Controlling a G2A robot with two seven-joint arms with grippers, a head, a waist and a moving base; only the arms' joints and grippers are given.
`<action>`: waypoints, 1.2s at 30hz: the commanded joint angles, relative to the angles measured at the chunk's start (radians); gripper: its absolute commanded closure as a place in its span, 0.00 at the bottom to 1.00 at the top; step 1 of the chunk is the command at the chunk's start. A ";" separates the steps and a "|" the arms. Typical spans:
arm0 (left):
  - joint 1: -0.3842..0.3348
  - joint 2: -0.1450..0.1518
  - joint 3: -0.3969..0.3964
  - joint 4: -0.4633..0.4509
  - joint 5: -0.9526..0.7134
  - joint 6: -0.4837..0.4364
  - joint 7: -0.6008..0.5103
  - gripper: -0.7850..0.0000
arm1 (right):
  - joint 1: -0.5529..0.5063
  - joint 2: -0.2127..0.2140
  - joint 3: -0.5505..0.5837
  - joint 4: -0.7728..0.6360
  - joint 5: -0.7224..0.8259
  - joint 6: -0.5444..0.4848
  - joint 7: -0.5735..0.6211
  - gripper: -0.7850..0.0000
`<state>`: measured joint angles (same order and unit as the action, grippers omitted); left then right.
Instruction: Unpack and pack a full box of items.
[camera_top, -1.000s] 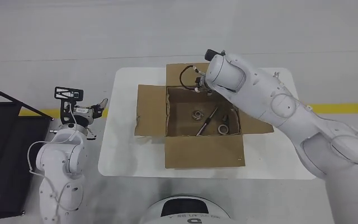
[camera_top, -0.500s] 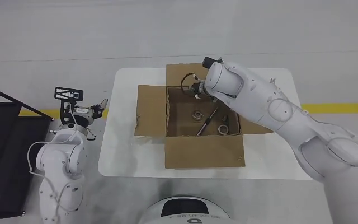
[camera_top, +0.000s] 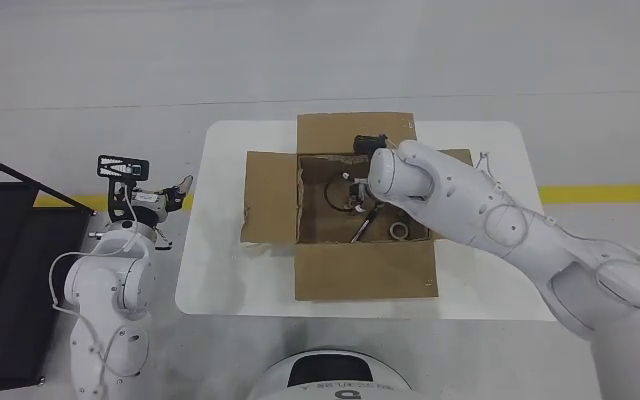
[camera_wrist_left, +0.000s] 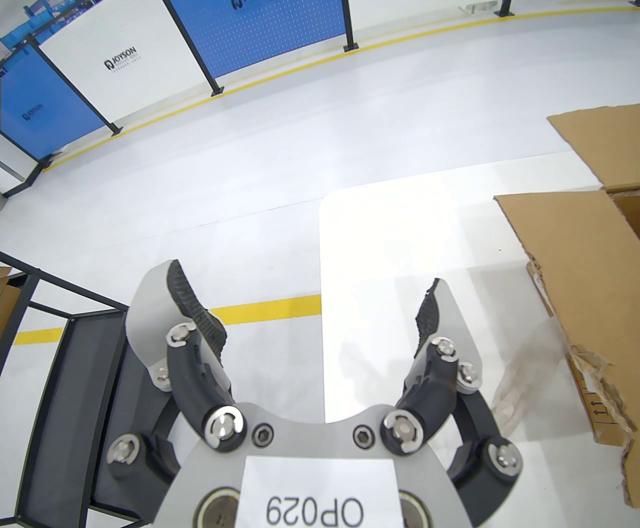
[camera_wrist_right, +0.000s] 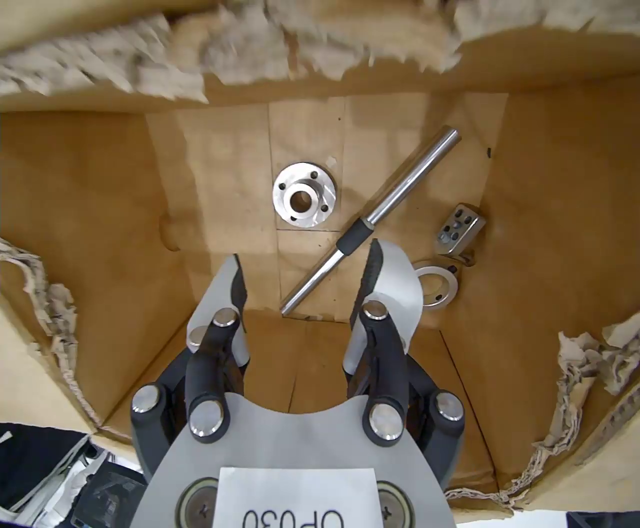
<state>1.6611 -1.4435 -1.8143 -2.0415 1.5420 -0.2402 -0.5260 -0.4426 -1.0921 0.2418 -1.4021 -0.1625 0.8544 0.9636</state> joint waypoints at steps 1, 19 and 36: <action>0.000 0.000 0.000 0.000 0.000 0.000 0.000 0.00 | -0.004 -0.009 -0.016 0.015 -0.018 -0.016 0.009 0.51; 0.000 0.000 0.000 0.000 0.000 0.000 0.000 0.00 | -0.010 -0.161 -0.072 0.269 -0.099 -0.192 0.026 0.52; 0.000 0.000 0.000 0.000 0.000 0.000 0.000 0.00 | -0.057 -0.246 -0.013 0.356 -0.130 -0.282 -0.098 0.52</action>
<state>1.6611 -1.4435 -1.8143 -2.0415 1.5420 -0.2402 -0.5260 -0.4940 -1.3412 0.2236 -1.0358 -0.2854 0.5712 0.8787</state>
